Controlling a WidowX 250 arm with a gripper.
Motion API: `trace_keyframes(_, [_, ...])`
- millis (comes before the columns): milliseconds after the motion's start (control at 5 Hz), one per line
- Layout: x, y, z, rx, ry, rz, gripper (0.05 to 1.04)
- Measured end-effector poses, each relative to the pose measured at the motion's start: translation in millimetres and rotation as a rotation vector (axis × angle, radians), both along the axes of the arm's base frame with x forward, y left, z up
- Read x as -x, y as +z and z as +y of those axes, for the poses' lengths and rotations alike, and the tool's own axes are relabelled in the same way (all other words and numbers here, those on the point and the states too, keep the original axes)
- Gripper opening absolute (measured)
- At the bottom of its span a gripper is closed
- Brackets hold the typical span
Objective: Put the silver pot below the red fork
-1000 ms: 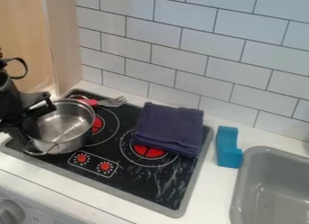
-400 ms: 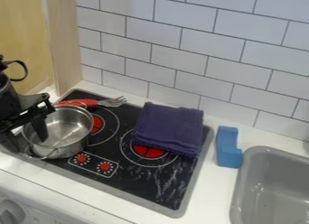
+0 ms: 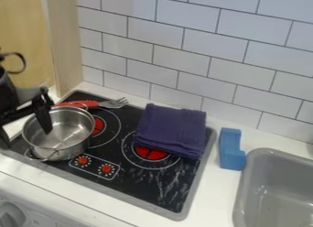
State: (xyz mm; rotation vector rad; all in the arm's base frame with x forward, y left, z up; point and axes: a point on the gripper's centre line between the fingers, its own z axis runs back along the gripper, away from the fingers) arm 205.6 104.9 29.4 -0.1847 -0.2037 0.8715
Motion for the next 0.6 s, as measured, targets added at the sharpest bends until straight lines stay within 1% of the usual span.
trace_keyframes(200, [0.7,16.0,-0.7,-0.024,-0.011,-0.029,0.999])
trace_keyframes(400, [-0.1,33.9,0.4,-0.057,0.007,-0.067,0.999])
trace_keyframes(600, [-1.0,35.3,0.5,-0.058,0.009,-0.071,0.999])
